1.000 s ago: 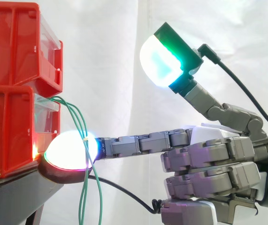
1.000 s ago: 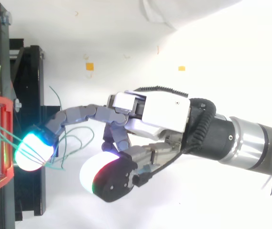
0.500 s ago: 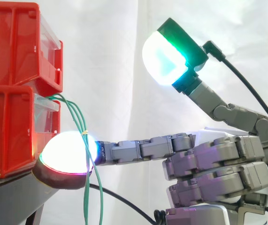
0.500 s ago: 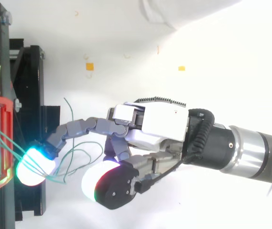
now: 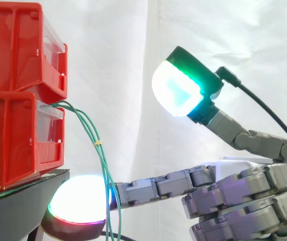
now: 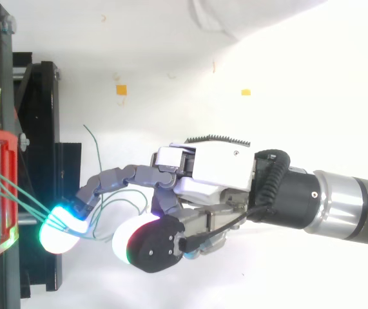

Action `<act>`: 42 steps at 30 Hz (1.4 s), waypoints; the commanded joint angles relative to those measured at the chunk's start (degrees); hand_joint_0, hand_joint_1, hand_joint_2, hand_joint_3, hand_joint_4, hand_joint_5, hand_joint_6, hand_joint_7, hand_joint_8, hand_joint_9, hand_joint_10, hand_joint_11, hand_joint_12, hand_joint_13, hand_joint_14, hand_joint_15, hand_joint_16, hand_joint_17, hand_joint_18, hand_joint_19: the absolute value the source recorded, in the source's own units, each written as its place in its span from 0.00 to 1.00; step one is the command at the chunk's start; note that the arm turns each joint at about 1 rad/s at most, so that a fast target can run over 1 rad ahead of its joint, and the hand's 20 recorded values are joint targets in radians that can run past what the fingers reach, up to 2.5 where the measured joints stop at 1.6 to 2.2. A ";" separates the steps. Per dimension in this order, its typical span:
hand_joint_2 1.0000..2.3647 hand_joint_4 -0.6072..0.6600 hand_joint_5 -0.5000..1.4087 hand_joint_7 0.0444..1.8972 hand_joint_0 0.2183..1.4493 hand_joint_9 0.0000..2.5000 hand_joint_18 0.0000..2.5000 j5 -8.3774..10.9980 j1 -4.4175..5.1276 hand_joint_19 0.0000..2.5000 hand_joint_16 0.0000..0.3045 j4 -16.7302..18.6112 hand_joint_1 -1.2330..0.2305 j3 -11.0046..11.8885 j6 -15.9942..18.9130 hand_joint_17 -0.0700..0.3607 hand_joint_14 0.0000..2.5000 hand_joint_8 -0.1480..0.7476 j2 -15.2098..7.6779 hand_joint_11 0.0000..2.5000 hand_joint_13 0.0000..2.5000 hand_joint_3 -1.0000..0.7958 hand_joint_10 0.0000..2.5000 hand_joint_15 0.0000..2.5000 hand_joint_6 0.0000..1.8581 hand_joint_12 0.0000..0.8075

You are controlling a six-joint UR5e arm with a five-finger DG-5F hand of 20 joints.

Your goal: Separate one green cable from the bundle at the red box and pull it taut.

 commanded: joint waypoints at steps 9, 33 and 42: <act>0.00 0.72 0.18 0.32 0.11 0.97 1.00 0.12 -0.01 0.34 0.29 -2.45 0.56 0.01 0.28 0.62 0.00 0.46 1.50 0.64 0.97 0.28 0.01 0.60 0.27 0.46; 0.00 0.71 0.18 0.32 0.11 0.97 1.00 -0.40 -0.27 0.34 0.29 -6.93 0.56 0.01 0.55 0.62 0.00 0.47 3.17 0.64 0.97 0.28 0.01 0.60 0.27 0.47; 0.00 0.71 0.18 0.32 0.11 0.97 1.00 -0.49 -0.54 0.34 0.29 -9.39 0.56 0.01 0.55 0.62 0.00 0.46 4.22 0.64 0.97 0.28 0.01 0.60 0.27 0.46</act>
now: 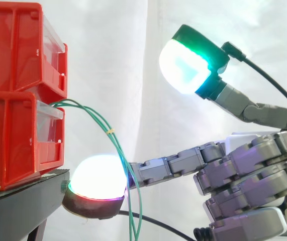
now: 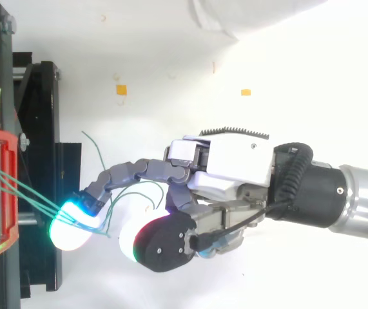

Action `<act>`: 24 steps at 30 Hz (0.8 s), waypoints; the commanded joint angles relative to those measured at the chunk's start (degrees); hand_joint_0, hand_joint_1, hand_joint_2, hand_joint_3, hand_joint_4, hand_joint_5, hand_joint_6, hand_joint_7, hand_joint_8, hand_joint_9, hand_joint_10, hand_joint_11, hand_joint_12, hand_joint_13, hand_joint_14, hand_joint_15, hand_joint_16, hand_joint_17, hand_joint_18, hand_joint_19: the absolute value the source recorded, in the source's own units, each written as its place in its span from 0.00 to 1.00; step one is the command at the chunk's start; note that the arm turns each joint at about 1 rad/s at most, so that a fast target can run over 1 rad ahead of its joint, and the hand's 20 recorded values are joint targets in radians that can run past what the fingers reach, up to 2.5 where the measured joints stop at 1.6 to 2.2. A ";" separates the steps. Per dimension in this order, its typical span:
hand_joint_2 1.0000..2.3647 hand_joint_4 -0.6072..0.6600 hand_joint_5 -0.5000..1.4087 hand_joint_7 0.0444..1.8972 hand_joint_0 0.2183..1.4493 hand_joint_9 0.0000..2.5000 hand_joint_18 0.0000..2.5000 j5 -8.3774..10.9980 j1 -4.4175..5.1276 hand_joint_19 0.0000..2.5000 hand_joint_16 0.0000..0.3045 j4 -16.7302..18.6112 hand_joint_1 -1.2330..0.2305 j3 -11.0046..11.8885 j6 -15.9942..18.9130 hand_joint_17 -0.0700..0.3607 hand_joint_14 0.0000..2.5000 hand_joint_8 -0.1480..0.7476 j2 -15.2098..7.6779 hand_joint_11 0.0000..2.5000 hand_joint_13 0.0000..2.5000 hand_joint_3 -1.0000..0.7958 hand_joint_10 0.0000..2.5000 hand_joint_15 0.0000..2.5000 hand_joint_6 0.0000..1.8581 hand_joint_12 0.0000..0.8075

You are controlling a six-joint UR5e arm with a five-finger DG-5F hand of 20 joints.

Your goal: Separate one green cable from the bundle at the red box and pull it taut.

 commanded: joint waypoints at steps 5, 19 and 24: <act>0.00 0.71 0.18 0.32 0.11 0.97 1.00 0.00 -0.25 0.34 0.29 -3.61 0.56 0.01 -0.08 0.62 0.00 0.46 1.23 0.64 0.97 0.28 0.01 0.60 0.27 0.46; 0.00 0.71 0.18 0.32 0.11 0.97 1.00 0.09 -0.25 0.34 0.29 -7.13 0.56 -0.08 -0.26 0.62 0.00 0.46 3.16 0.64 0.97 0.28 0.01 0.60 0.27 0.46; 0.00 0.71 0.18 0.32 0.12 0.97 1.00 0.18 -0.07 0.34 0.29 -9.76 0.56 0.01 -0.26 0.62 0.00 0.46 4.40 0.64 0.97 0.28 0.01 0.60 0.27 0.47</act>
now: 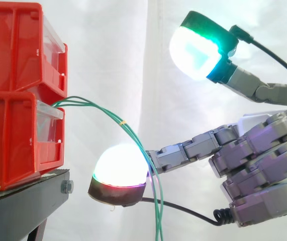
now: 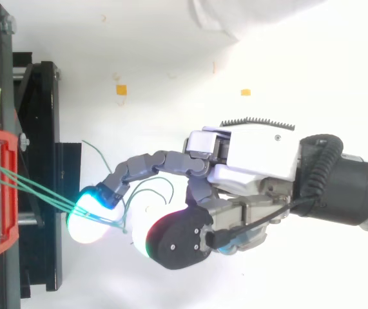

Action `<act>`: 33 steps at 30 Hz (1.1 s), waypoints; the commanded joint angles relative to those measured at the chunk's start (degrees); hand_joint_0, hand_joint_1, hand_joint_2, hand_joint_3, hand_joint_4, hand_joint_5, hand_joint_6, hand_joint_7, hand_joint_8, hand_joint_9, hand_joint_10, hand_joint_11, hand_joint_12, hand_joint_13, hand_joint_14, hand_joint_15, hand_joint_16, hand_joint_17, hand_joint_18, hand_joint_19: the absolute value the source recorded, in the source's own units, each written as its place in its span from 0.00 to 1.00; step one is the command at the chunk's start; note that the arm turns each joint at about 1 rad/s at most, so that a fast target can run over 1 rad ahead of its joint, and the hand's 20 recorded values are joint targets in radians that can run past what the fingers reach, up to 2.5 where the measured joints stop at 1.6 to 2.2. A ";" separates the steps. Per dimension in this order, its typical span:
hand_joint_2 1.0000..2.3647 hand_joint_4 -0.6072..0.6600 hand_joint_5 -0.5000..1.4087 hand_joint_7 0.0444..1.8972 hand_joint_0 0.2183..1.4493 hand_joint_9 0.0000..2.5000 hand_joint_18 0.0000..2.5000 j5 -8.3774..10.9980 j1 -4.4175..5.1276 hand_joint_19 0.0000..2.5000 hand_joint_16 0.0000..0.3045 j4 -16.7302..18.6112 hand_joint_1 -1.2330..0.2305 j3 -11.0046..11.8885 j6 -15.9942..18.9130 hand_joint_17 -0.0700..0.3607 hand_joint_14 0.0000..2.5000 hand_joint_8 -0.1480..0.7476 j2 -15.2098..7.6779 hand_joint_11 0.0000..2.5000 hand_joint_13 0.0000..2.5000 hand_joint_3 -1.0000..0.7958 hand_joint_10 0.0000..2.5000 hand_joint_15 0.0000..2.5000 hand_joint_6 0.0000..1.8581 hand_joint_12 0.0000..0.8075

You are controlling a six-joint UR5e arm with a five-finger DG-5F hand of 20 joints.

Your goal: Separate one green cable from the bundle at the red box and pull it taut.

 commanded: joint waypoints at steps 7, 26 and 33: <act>0.00 0.71 0.18 0.32 0.12 0.97 1.00 0.29 0.32 0.34 0.29 -1.84 0.56 -0.03 -0.02 0.62 0.00 0.47 0.86 0.65 0.97 0.28 0.01 0.60 0.27 0.46; 0.00 0.71 0.18 0.32 0.12 0.97 1.00 -2.34 0.84 0.34 0.29 -3.60 0.55 0.06 -0.02 0.62 0.00 0.46 2.18 0.64 0.97 0.28 0.01 0.60 0.27 0.46; 0.00 0.71 0.18 0.32 0.12 0.97 1.00 -3.92 0.84 0.34 0.29 -3.78 0.56 0.06 -0.02 0.62 0.00 0.46 2.18 0.64 0.97 0.28 0.01 0.60 0.27 0.46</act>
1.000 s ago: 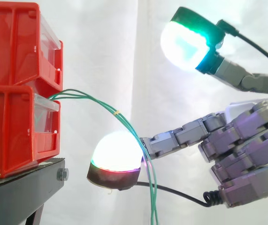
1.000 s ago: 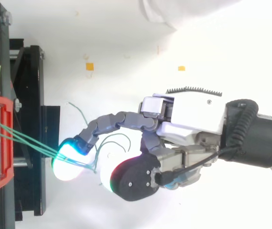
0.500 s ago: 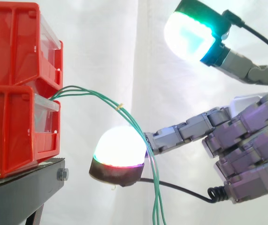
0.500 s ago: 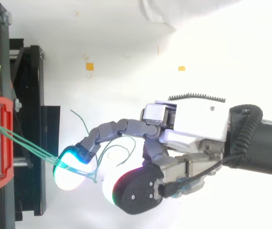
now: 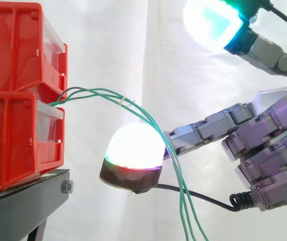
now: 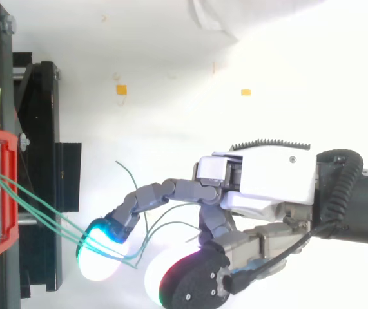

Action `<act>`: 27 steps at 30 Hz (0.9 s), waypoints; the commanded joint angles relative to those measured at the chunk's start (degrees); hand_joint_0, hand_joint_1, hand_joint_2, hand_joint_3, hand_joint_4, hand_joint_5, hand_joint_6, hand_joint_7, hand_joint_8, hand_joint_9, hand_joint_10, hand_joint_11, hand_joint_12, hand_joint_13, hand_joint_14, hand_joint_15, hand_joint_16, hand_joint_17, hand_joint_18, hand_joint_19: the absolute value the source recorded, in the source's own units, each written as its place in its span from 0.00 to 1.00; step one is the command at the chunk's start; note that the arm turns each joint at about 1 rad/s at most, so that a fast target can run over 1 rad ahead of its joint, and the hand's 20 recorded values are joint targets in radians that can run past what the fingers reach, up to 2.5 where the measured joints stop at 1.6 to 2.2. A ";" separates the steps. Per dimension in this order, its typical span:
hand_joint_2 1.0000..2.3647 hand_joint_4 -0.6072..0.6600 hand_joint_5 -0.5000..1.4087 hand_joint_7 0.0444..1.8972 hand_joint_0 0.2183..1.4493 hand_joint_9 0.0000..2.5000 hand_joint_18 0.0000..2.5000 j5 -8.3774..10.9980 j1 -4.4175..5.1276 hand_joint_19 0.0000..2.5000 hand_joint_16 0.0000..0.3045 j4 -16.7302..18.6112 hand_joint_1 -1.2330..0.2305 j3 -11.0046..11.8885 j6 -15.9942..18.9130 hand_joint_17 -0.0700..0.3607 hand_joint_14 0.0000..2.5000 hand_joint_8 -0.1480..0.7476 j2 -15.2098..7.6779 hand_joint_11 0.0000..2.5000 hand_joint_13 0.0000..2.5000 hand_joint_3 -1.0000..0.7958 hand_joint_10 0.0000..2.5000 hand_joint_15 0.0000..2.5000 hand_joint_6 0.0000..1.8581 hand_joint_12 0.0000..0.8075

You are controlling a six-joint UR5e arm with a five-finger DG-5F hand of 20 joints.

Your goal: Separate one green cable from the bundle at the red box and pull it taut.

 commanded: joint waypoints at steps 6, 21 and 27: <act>0.00 0.71 0.18 0.32 0.12 0.97 1.00 -1.75 0.00 0.34 0.29 -0.51 0.55 0.00 0.00 0.62 0.00 0.46 0.01 0.64 0.97 0.28 0.01 0.60 0.27 0.47; 0.00 0.71 0.18 0.32 0.12 0.97 1.00 -1.84 0.00 0.34 0.29 -0.51 0.55 0.00 0.00 0.62 0.00 0.46 0.01 0.64 0.96 0.28 0.01 0.60 0.27 0.47; 0.00 0.71 0.18 0.32 0.12 0.97 1.00 -1.75 0.00 0.34 0.28 -0.51 0.55 -0.09 0.00 0.61 0.00 0.46 0.01 0.64 0.96 0.28 0.01 0.60 0.27 0.47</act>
